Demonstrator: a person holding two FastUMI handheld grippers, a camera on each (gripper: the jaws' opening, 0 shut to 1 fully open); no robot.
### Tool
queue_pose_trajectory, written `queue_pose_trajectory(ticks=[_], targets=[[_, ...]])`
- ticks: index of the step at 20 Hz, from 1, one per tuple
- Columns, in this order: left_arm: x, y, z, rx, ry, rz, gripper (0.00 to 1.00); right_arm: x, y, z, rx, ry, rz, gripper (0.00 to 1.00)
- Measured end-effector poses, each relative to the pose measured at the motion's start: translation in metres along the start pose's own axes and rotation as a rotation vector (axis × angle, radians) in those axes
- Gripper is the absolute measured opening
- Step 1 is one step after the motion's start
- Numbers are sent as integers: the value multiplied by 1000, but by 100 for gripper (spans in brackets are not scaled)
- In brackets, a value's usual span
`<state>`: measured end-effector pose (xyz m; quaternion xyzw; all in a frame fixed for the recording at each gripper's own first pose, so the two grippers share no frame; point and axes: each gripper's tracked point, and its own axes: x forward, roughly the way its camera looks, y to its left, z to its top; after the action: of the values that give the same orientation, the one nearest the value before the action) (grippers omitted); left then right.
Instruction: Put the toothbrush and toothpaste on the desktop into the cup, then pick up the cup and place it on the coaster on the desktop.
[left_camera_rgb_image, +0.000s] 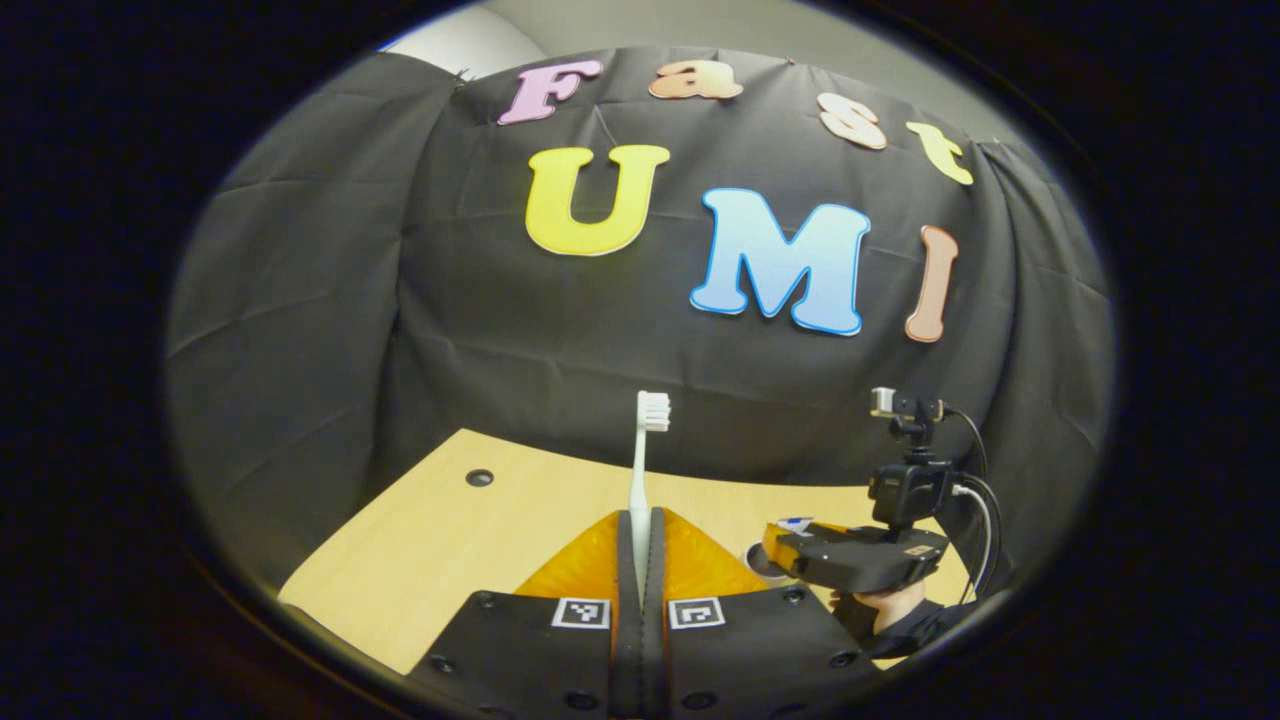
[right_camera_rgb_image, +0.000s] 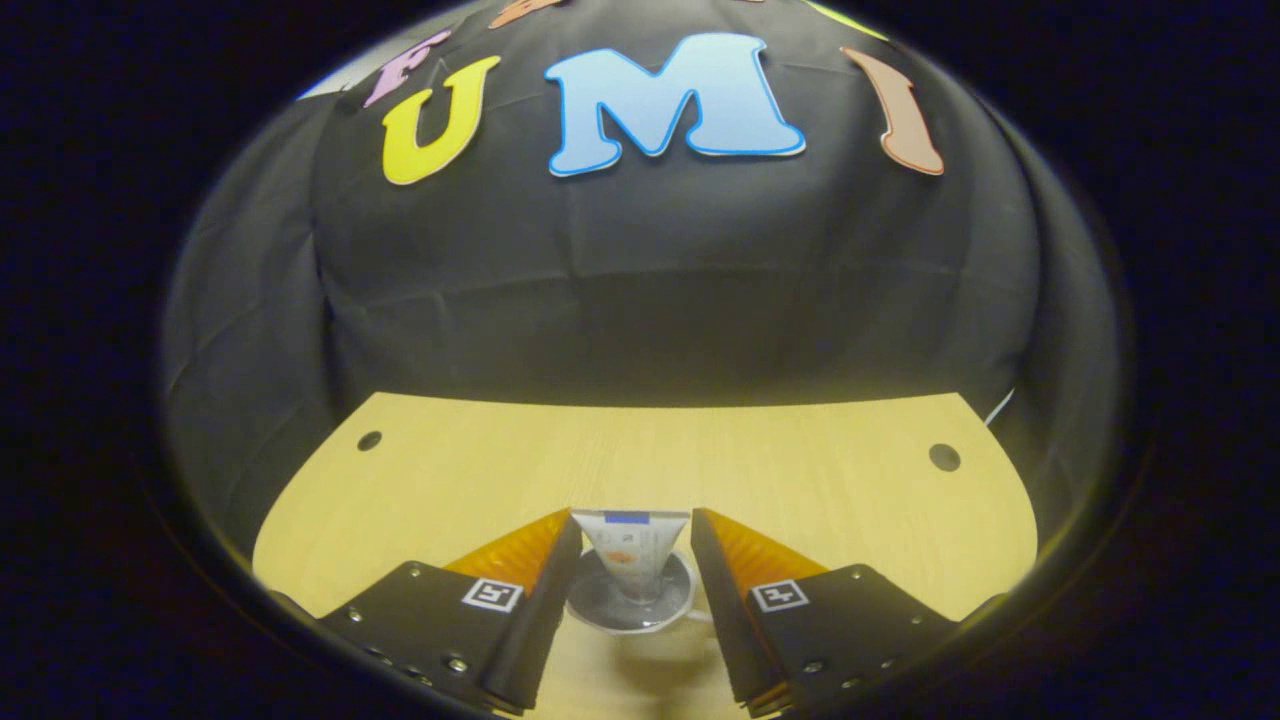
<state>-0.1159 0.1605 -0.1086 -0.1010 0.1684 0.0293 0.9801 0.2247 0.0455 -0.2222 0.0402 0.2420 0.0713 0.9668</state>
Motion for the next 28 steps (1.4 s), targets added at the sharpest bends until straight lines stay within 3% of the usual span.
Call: queue_pose_trajectory(ticks=[9, 15, 28], targets=[[7, -22, 9, 20, -28, -49, 7, -48, -33, 81, 56, -198, -39, 70], [20, -40, 11, 24, -44, -95, 7, -68, -58, 84, 32, -198, -76, 68], [70, -87, 10, 125, -96, -193, 7, -131, -80, 85, 11, -193, -78, 68]])
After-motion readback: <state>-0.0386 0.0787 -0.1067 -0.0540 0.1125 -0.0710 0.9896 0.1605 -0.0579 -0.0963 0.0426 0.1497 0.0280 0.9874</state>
